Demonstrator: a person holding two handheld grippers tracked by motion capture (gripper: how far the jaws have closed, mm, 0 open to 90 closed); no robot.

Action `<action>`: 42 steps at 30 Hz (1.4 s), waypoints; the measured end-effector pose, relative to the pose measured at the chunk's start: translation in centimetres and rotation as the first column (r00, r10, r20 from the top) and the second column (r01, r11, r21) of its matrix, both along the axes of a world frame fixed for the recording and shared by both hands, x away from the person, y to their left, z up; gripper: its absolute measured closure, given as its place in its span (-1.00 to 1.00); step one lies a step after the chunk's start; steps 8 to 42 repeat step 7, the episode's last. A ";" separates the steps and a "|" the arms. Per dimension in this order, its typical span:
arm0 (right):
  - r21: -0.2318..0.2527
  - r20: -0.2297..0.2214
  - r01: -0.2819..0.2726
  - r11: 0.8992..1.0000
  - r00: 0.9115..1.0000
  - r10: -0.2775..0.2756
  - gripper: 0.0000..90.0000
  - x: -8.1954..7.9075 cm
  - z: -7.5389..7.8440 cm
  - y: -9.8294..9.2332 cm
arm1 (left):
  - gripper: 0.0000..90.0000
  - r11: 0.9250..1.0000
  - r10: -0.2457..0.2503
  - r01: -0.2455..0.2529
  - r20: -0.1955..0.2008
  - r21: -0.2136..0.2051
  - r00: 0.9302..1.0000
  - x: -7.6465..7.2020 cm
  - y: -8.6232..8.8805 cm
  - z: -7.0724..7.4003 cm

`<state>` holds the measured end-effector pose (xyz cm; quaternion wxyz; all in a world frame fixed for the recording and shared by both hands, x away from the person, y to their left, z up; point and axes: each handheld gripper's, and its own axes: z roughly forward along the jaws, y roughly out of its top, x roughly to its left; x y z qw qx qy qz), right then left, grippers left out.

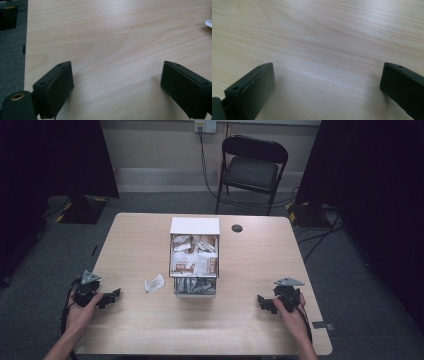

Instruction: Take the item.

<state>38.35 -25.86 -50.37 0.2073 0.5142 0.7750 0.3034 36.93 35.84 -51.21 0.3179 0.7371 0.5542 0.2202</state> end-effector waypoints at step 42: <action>0.000 0.000 0.000 1.000 1.000 0.000 -1.00 0.0 0.0 0.0 | -0.84 1.000 0.030 -0.030 -0.008 0.003 1.000 0.0 -0.2 0.0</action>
